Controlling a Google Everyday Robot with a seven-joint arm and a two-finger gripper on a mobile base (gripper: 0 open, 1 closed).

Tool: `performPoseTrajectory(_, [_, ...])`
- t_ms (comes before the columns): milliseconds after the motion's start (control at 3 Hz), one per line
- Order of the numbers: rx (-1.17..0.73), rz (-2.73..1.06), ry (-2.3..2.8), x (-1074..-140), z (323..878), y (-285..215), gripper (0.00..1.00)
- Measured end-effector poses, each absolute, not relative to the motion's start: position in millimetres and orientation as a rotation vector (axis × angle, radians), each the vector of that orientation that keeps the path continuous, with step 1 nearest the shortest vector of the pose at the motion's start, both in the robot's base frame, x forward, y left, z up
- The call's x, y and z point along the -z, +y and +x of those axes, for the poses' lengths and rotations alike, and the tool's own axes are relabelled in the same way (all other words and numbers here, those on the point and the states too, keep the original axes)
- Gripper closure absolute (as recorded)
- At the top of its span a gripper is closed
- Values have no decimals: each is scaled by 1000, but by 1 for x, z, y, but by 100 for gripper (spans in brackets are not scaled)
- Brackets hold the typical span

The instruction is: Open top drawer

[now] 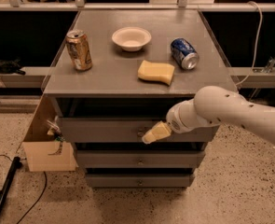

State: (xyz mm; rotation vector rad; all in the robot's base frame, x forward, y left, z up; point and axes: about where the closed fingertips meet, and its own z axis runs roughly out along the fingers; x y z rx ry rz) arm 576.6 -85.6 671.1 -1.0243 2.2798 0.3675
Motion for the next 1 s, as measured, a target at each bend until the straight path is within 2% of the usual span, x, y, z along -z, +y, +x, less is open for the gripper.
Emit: performPoseTrajectory(1000, [-328,-1094,2241,-646,576,-77,0])
